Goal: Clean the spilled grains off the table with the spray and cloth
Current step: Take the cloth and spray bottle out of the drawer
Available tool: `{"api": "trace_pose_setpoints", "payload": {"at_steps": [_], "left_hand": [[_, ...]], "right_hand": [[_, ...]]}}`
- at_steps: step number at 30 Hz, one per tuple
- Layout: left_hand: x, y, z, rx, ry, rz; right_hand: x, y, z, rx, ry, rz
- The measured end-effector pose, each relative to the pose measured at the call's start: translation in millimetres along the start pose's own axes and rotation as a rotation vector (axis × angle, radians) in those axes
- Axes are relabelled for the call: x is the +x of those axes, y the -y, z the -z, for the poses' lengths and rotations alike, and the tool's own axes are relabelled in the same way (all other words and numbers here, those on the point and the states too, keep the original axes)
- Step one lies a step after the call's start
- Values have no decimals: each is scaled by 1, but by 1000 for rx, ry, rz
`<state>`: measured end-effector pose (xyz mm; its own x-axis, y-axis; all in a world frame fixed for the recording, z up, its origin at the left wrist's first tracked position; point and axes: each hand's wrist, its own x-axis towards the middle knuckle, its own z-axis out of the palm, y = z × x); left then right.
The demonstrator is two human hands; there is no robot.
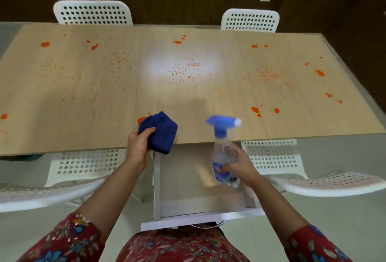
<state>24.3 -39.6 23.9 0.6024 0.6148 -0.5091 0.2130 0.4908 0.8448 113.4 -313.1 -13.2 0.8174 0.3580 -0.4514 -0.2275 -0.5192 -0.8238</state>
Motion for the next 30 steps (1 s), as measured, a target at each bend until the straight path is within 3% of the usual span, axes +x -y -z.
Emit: {"api": "trace_pose_setpoints", "payload": {"at_steps": [4,8,14,20,26,30], "left_hand": [[22,0,-43,88,124,43],[52,7,-85,242,214,12],[85,15,-96,973,96,-291],[61,17,-94,1091,32,-586],[27,34,-53,1131,129,-716],[24,45,-14,1395,287,-651]], "right_hand": [[10,52,2,313,-156,99],[34,84,-12,438,-320,128],[50,95,-18,501,-468,237],[70,95,-17,473,-706,277],[77,87,-22,342,-678,324],[57,76,-11,279,-569,227]]}}
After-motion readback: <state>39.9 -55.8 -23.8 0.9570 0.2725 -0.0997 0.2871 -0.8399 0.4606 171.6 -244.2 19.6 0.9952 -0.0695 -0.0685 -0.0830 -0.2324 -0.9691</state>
